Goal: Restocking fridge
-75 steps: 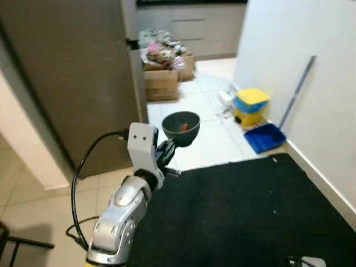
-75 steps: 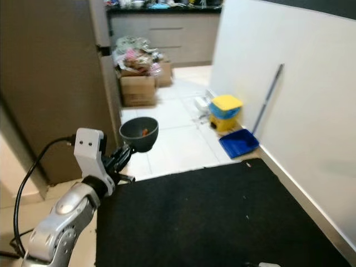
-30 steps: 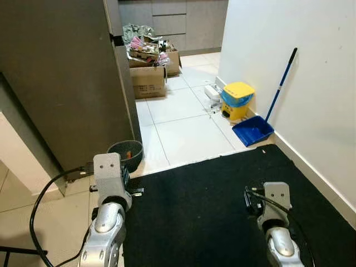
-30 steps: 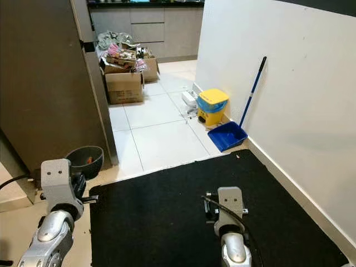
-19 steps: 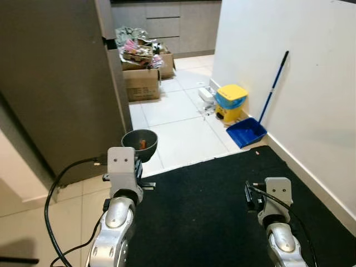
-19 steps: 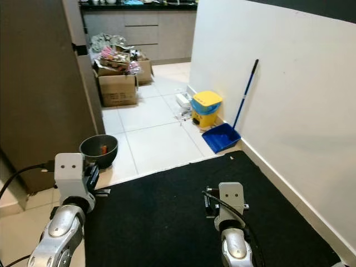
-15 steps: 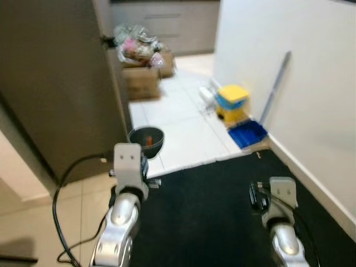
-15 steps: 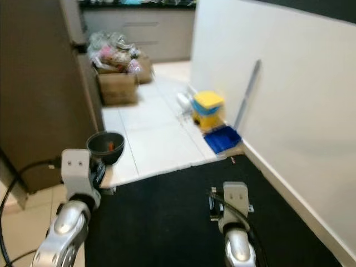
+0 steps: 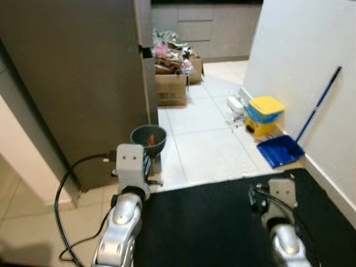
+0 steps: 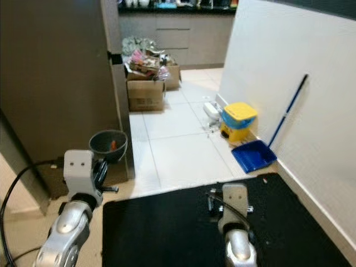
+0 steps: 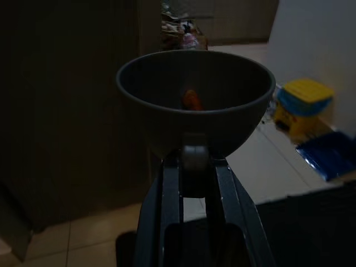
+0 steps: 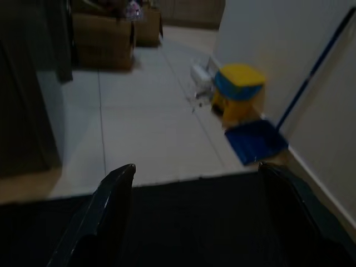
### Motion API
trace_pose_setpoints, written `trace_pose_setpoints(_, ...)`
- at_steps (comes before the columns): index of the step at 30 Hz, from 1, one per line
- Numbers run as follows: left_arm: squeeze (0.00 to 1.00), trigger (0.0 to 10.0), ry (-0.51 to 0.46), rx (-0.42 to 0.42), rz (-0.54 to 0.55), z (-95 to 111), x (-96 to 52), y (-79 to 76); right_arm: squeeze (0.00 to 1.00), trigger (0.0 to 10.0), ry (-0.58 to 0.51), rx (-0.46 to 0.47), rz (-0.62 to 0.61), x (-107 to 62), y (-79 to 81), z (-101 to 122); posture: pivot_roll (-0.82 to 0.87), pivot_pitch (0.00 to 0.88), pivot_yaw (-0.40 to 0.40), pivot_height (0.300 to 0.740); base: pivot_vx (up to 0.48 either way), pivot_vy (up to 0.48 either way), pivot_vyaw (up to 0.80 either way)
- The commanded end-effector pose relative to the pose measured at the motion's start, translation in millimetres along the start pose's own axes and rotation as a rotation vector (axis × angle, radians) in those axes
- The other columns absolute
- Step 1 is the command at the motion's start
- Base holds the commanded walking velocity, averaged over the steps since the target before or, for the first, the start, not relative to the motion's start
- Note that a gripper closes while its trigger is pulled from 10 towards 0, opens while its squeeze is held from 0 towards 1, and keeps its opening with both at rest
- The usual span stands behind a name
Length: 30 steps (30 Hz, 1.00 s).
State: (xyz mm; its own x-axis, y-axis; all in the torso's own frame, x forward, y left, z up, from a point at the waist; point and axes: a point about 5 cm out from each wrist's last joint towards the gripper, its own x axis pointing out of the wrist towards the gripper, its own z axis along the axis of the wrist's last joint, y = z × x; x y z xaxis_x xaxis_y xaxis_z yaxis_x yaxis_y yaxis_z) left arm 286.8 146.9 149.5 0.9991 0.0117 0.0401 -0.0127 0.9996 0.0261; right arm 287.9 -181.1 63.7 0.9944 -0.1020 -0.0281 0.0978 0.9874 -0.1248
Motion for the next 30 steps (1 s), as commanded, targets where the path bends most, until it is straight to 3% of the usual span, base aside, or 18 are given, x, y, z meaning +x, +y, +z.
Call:
trace_pose_setpoints(1,0.00,10.0,0.009,0.012,0.012,-3.6,-1.1,3.1,0.00,10.0,0.030,0.002,0.000,-4.4,1.5,-6.2,-0.11,0.079,-0.018,0.740,0.454,0.000,0.00)
trace_pose_setpoints(30,0.00,10.0,0.016,0.012,0.016,-6.6,-0.7,4.0,0.00,10.0,0.029,-0.003,0.031,-3.2,5.1,-3.7,-0.12,0.079,-0.018,0.740,0.450,0.000,0.00)
